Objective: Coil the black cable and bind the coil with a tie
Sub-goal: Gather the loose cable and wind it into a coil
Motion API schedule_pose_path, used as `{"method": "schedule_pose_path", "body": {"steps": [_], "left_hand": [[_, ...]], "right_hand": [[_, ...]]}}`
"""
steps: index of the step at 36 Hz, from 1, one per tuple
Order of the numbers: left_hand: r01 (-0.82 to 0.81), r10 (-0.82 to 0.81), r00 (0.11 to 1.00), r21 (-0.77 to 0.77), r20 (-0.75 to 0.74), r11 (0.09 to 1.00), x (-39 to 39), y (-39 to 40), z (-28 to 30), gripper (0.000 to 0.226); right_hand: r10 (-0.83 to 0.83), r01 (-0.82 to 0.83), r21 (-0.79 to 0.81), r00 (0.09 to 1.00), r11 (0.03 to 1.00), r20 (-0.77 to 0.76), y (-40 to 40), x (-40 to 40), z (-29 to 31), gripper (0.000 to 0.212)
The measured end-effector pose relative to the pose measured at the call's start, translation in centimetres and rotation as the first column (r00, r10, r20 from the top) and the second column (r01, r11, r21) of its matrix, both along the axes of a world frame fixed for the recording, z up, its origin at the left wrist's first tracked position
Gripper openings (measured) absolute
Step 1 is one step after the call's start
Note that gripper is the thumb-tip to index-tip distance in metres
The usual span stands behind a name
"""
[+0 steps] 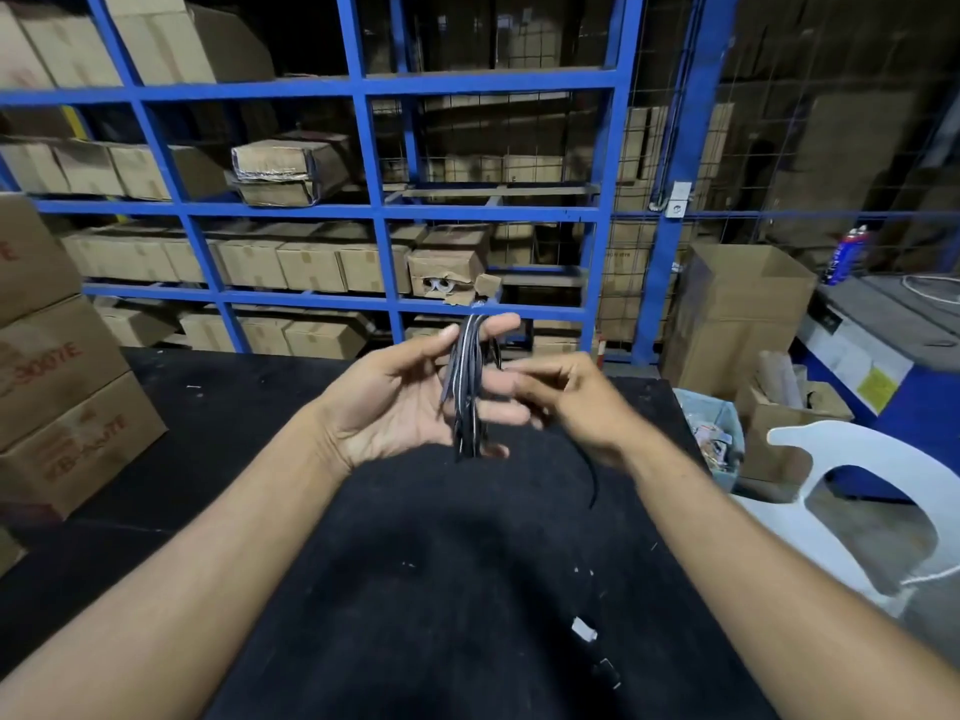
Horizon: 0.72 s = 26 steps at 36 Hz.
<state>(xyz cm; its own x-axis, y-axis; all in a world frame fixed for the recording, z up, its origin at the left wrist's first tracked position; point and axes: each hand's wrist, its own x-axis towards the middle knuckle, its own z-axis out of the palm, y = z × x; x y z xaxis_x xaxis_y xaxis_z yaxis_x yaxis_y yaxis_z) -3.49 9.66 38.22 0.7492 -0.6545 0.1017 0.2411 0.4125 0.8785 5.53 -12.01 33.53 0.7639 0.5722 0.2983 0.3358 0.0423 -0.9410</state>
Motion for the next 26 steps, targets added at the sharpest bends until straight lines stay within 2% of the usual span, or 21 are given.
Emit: {"method": "schedule_pose_path", "body": {"steps": [4, 6, 10, 14, 16, 20, 23, 26], "left_hand": [[-0.177, 0.176, 0.984, -0.047, -0.026, 0.983, 0.9, -0.1, -0.1, 0.052], [-0.264, 0.264, 0.964, -0.039, -0.021, 0.964, 1.3, 0.0, -0.1, 0.048], [-0.470, 0.467, 0.882, 0.100, 0.060, 0.877, 1.8, 0.0, -0.3, 0.042], [-0.595, 0.564, 0.804, 0.231, 0.190, 0.770, 1.6, -0.4, -0.1, 0.040], [-0.617, 0.562, 0.787, 0.296, 0.255, 0.730, 1.5, -0.4, 0.1, 0.041], [-0.624, 0.509, 0.781, 0.415, 0.362, 0.662, 1.1, -0.4, 0.1, 0.041], [-0.614, 0.458, 0.789, 0.481, 0.409, 0.626, 1.0, -0.5, -0.2, 0.039], [-0.597, 0.338, 0.797, 0.572, 0.500, 0.563, 1.0, -0.8, -0.6, 0.038]], "right_hand": [[-0.015, 0.020, 0.024, 0.985, 1.000, -0.173, 2.2, -2.2, -3.5, 0.020], [-0.041, 0.035, -0.031, 0.975, 0.999, -0.218, 2.9, -3.3, -4.5, 0.024], [-0.012, -0.016, -0.148, 0.982, 0.989, -0.190, 3.1, -5.0, -4.3, 0.026], [-0.011, -0.027, -0.382, 0.995, 0.924, -0.098, 2.5, -5.2, -2.8, 0.031], [0.025, -0.017, -0.508, 1.000, 0.861, 0.009, 2.0, -5.3, -1.9, 0.030], [0.099, 0.043, -0.653, 0.979, 0.756, 0.178, 1.1, -5.4, 0.5, 0.026], [0.213, 0.046, -0.765, 0.948, 0.642, 0.235, 0.5, -5.5, 2.5, 0.024], [0.296, 0.070, -0.857, 0.921, 0.511, 0.252, 0.1, -5.5, 4.4, 0.016]]}}
